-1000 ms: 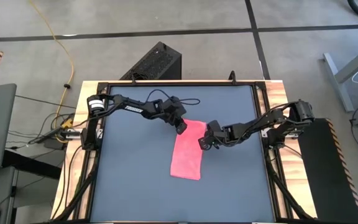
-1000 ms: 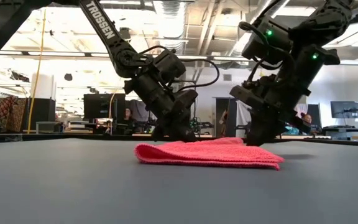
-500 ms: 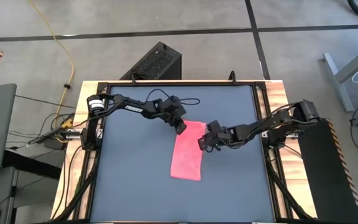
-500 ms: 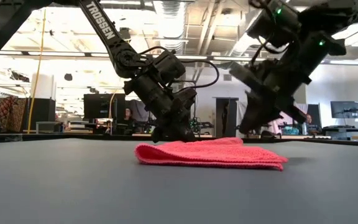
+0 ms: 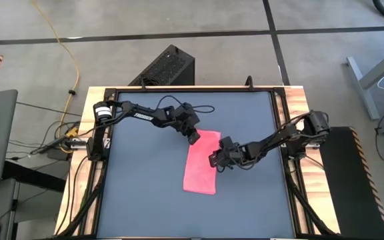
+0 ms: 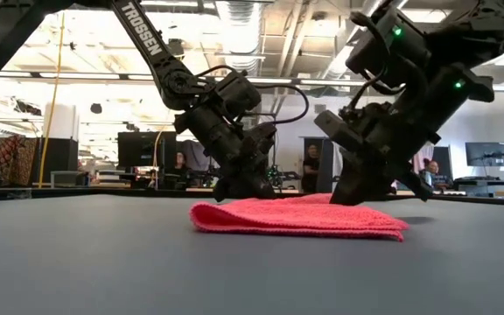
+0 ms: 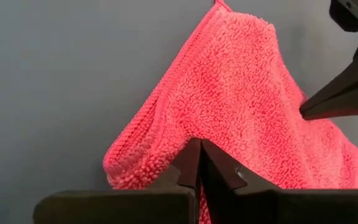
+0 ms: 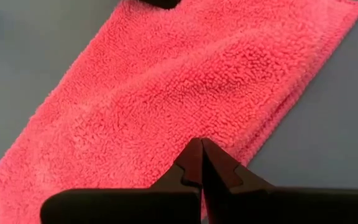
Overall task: Roll towel
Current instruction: Fold the pink towel
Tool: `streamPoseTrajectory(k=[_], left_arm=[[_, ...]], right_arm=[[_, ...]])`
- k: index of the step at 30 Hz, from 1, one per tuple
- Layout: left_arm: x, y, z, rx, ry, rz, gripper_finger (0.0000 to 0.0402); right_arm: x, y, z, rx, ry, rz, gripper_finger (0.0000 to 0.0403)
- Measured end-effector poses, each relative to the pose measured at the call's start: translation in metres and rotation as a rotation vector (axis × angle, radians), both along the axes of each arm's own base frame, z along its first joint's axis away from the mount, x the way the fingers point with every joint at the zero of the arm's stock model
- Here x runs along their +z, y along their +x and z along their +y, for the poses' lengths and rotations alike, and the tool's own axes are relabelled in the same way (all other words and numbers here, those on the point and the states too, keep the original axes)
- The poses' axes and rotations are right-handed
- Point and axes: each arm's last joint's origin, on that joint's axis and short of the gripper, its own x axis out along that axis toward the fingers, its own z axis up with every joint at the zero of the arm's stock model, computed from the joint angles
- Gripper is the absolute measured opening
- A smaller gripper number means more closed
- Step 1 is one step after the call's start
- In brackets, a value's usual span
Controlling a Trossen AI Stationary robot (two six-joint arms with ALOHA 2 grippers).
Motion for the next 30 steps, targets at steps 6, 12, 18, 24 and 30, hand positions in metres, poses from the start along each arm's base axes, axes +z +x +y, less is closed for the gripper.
streamPoseTrajectory(k=[6,12,18,24,30], left_arm=[[0.0,-0.003,0.009,0.023,-0.011,0.004,0.0],[0.001,-0.007,0.015,0.026,-0.032,0.001,0.0],[0.018,-0.007,0.013,-0.057,-0.016,-0.074,0.0],[0.031,-0.008,0.001,-0.18,-0.01,-0.101,0.0],[0.015,-0.001,-0.049,-0.36,0.105,0.027,0.0]], right_arm=[[0.0,0.0,0.001,-0.009,0.006,-0.001,0.0021],[-0.001,-0.001,0.001,-0.005,0.007,0.007,0.0021],[0.0,0.0,0.001,0.015,-0.015,-0.001,0.0021],[0.014,-0.001,-0.006,0.017,-0.024,-0.033,0.0021],[0.037,-0.004,-0.022,-0.035,-0.072,-0.089,0.0021]])
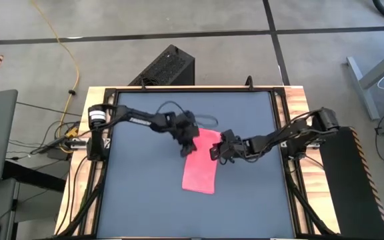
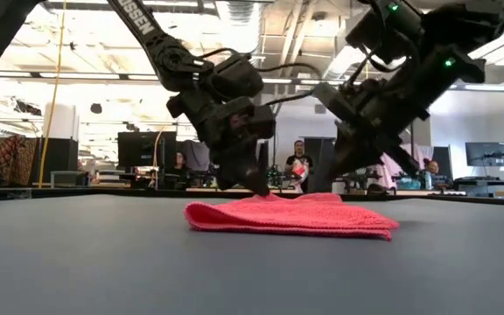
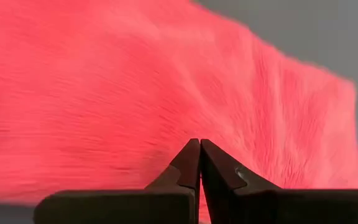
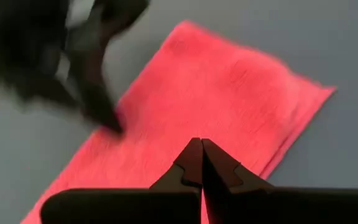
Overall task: Roll towel
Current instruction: Fold the pink towel
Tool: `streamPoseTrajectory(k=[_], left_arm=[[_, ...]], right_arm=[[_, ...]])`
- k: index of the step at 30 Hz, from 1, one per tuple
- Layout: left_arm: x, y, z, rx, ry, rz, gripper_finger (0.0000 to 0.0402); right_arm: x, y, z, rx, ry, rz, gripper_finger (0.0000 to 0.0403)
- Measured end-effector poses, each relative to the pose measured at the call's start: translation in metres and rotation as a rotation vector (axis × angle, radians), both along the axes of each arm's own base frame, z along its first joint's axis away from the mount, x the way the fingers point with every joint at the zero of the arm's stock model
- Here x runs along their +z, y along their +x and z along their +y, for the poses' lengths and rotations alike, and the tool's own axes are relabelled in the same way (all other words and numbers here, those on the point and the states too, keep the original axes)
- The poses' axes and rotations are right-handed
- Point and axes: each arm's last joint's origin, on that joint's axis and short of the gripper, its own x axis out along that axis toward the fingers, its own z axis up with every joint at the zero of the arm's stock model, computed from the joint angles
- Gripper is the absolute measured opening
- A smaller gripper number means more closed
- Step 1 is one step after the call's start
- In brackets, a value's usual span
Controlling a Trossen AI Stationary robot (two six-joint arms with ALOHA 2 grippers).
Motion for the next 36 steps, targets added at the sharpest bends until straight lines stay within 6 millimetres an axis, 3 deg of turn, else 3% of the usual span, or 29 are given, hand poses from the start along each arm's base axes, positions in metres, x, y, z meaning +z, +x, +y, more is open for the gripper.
streamPoseTrajectory(k=[6,15,24,36], left_arm=[[-0.003,0.005,-0.026,-0.027,0.119,0.016,0.0],[-0.005,0.002,-0.03,0.012,0.09,0.086,0.0],[-0.005,0.002,-0.03,0.024,0.079,0.093,0.0],[-0.006,0.001,-0.03,0.028,0.081,0.095,0.0]], right_arm=[[-0.005,0.002,-0.03,-0.039,0.0,0.049,0.0021],[-0.019,0.004,-0.057,-0.057,0.005,0.111,0.0021],[-0.008,0.005,-0.053,-0.02,-0.02,0.07,0.0021],[-0.014,0.003,-0.035,0.044,0.018,0.112,0.0021]])
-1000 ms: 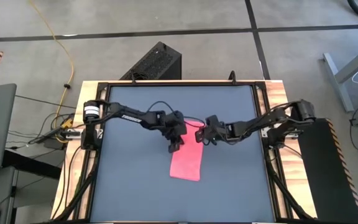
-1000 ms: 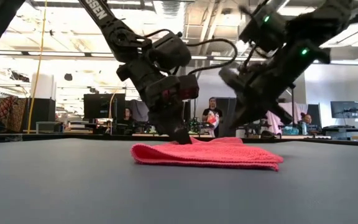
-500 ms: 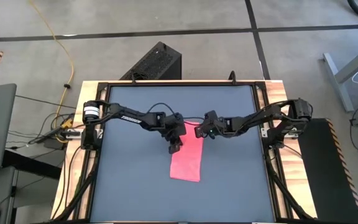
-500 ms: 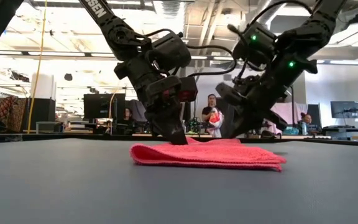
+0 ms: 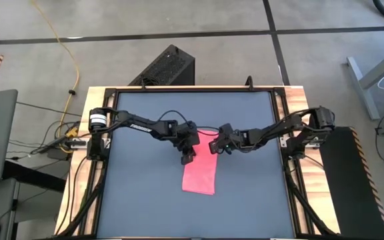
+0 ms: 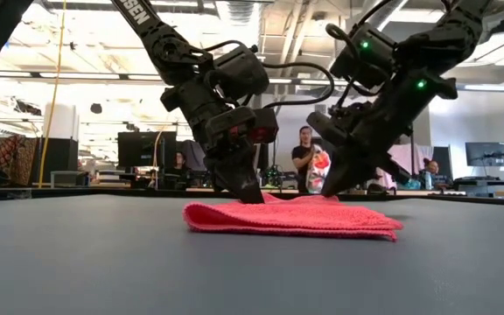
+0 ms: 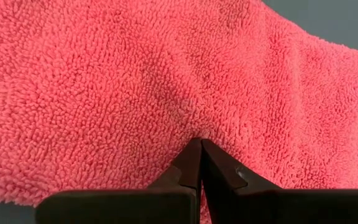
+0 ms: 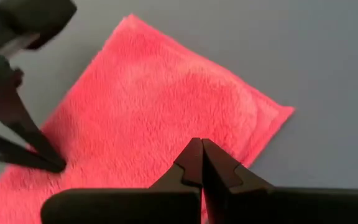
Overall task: Roll towel
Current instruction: Fold the pink towel
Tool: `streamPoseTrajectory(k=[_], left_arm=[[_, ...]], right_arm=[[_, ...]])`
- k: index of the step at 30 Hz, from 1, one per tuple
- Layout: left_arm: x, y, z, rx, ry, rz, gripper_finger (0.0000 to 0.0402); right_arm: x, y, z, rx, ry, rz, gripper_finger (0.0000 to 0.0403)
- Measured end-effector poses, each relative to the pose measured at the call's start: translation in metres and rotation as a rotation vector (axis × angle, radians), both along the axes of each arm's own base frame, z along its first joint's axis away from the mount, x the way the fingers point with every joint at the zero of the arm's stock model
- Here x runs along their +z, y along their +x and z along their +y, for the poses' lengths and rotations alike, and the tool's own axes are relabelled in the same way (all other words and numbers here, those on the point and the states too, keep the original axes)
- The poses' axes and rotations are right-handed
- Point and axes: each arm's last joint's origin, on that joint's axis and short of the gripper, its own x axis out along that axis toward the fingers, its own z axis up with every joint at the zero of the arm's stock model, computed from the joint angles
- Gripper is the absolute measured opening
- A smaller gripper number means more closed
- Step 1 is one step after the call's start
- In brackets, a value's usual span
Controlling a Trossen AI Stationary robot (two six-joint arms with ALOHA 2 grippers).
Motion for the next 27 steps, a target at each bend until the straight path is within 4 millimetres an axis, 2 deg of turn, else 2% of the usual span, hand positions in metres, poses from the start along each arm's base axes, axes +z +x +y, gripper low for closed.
streamPoseTrajectory(k=[4,7,14,21,27], left_arm=[[-0.001,0.0,0.0,-0.001,-0.006,0.006,0.0],[-0.001,-0.001,0.0,0.002,-0.014,0.012,0.0],[-0.001,-0.001,-0.001,0.012,-0.045,0.016,0.0],[-0.002,-0.001,-0.002,0.015,-0.055,0.026,0.0],[-0.002,-0.001,-0.006,0.007,-0.053,0.033,0.0]], right_arm=[[0.018,-0.004,-0.001,-0.004,0.0,-0.059,0.0033],[0.022,-0.008,-0.008,-0.062,0.029,-0.065,0.0047],[0.009,-0.008,-0.021,-0.098,0.074,-0.013,0.0091],[-0.009,-0.005,-0.022,-0.107,0.141,0.036,0.014],[-0.008,-0.002,-0.018,-0.053,0.109,0.023,0.0141]])
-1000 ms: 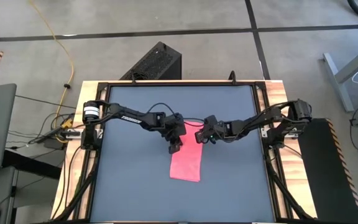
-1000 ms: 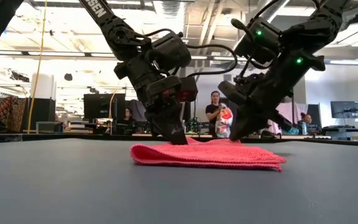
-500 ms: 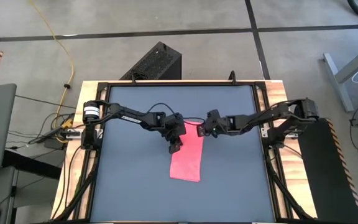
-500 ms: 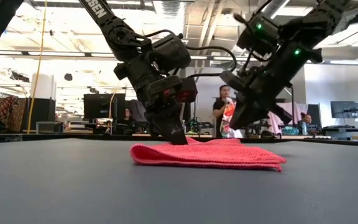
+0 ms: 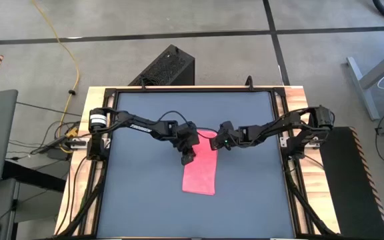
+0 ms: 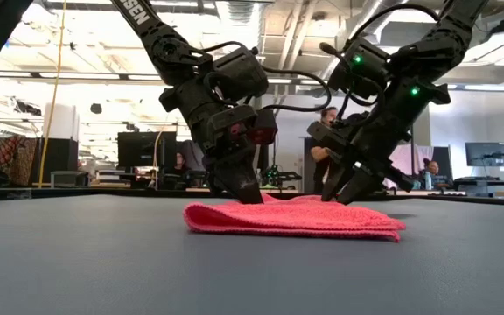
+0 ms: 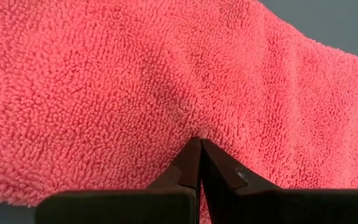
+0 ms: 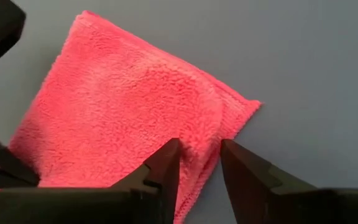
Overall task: Roll towel
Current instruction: Fold the pink towel
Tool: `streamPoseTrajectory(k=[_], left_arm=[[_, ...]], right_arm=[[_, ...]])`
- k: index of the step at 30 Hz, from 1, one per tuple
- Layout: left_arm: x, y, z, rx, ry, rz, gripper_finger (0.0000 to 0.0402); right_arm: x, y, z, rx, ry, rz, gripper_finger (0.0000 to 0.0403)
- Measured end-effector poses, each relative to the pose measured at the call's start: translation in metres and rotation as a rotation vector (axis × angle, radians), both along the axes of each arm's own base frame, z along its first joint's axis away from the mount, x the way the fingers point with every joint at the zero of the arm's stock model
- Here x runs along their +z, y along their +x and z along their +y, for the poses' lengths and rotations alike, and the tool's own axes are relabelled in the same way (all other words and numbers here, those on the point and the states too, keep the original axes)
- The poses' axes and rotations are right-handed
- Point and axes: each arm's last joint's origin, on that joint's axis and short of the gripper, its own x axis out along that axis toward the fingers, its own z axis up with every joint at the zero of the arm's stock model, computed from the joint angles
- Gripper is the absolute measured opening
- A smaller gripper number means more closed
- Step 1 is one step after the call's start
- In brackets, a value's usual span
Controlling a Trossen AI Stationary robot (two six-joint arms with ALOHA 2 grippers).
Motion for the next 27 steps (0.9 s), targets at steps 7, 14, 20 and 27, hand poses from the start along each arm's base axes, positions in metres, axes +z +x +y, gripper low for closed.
streamPoseTrajectory(k=[7,14,20,27], left_arm=[[0.0,0.0,0.0,0.0,0.002,0.0,0.0],[0.0,0.0,0.0,0.0,0.002,0.0,0.0],[0.0,0.0,-0.001,-0.002,0.002,0.002,0.0],[0.0,0.0,-0.001,-0.003,0.001,0.002,0.0]], right_arm=[[0.002,0.002,0.0,0.002,-0.006,-0.032,0.008],[0.006,0.001,0.0,0.024,-0.024,-0.029,0.0017],[0.013,-0.002,-0.003,0.021,-0.035,-0.032,0.0028],[0.009,-0.002,-0.004,0.069,0.027,-0.017,0.0062]])
